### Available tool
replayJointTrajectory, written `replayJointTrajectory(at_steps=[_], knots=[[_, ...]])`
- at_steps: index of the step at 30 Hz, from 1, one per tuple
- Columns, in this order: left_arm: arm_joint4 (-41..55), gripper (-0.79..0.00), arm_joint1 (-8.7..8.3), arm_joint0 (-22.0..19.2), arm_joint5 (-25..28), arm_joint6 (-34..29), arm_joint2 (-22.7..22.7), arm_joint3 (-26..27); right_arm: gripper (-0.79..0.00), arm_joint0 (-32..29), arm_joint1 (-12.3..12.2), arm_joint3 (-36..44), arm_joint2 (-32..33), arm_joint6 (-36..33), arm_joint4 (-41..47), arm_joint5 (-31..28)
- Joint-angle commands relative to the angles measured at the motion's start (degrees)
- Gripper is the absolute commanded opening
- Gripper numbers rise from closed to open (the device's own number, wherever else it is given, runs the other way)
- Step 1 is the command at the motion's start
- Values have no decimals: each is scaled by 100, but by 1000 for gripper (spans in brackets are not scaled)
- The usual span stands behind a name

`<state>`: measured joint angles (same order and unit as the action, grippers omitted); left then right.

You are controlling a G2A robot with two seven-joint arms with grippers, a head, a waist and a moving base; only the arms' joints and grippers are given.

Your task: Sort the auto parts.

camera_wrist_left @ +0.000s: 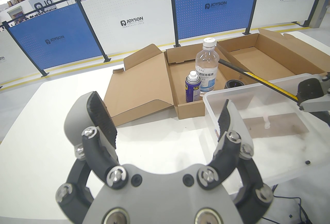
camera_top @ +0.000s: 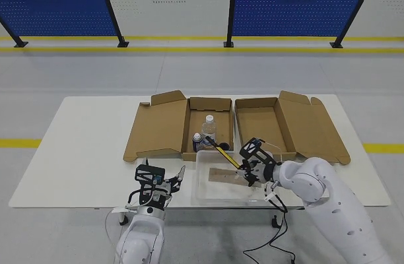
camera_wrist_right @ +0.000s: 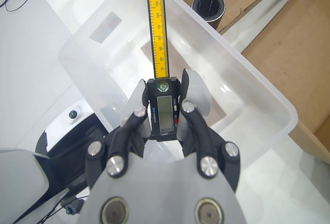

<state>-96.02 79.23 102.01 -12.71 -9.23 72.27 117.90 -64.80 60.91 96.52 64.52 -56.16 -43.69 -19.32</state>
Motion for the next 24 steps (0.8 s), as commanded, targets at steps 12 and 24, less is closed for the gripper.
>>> replayJointTrajectory(at_steps=[12,24], knots=[[0,0,0,0,0,0,0,0,-785,-288,-26,30,329,914,694,-185],[0,0,0,0,0,0,0,0,-785,-394,62,-657,378,2079,2567,-1037]])
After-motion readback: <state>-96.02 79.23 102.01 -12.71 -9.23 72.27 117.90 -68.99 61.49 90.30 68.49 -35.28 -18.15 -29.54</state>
